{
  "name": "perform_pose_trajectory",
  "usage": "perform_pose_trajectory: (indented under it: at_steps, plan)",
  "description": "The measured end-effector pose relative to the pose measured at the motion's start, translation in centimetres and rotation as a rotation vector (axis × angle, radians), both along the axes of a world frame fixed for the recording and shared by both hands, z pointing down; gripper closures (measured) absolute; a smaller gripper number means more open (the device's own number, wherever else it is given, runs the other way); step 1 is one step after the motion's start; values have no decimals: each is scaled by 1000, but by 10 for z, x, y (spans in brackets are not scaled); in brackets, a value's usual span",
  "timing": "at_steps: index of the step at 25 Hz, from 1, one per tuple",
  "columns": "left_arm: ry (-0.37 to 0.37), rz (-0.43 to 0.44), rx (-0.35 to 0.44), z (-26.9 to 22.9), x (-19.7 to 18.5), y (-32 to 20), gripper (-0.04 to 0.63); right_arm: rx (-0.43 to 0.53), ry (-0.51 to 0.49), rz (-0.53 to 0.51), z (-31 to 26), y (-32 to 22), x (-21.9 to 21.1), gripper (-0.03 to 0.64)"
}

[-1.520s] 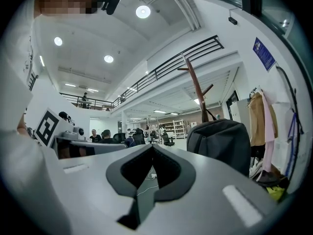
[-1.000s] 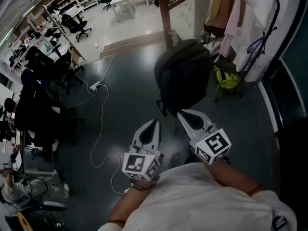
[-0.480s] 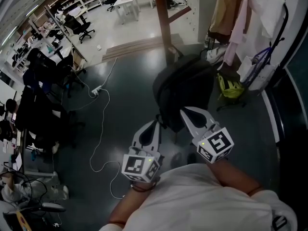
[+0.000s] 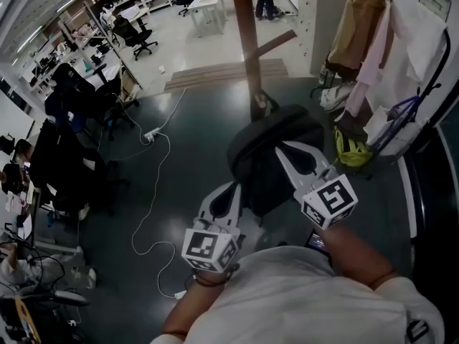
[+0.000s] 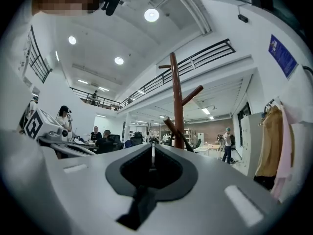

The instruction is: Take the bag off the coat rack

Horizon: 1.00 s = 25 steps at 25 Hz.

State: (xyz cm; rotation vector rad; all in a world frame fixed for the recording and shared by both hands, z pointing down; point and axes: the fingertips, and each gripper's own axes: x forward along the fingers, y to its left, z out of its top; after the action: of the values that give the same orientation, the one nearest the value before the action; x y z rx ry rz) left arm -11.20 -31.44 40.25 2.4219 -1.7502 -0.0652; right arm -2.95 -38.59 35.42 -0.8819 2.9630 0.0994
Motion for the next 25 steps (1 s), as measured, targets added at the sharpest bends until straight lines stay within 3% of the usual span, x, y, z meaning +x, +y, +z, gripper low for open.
perform_pose_trajectory:
  at_steps: [9, 17, 25]
  plan:
    - [9, -60, 5, -13, 1, -31, 594, 23, 164, -122, -21, -62, -18, 595]
    - [8, -98, -1, -12, -1, -49, 594, 82, 285, -133, -32, -107, -29, 589]
    - [3, -104, -6, -12, -2, -61, 594, 56, 359, -183, -19, -124, -44, 575]
